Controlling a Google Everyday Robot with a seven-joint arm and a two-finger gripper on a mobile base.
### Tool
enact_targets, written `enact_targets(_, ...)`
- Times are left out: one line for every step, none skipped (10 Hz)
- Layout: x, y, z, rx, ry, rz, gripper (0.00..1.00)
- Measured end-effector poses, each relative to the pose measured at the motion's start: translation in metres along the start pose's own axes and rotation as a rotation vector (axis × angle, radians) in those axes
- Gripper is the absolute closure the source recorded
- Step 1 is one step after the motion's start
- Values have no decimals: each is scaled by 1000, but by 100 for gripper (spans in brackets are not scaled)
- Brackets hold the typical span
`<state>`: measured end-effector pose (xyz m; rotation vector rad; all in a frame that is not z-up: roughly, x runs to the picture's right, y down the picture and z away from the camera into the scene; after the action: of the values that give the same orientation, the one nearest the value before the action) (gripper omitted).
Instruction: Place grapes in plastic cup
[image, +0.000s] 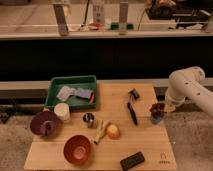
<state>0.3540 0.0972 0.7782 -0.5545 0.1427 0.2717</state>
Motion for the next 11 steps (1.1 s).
enact_targets(1,0,1,-6,2,1,36)
enact_targets(2,-1,2,-7,5,3,26)
enact_targets(2,-1,3,-10,8,3,20)
enact_targets(2,-1,3,-13,12,2,20)
enact_targets(1,-2,5,-16,15,0,20)
enact_targets(-1,-2,5,-17,18,-1,20)
enact_targets(-1,-2,6,-19,21,-2,20)
enact_targets(-2,-1,7,-20,23,-3,20)
enact_targets(-3,0,9,-22,25,-4,20)
enact_targets(-3,1,10,-24,26,-5,20)
enact_targets(-3,2,11,-25,27,-7,20)
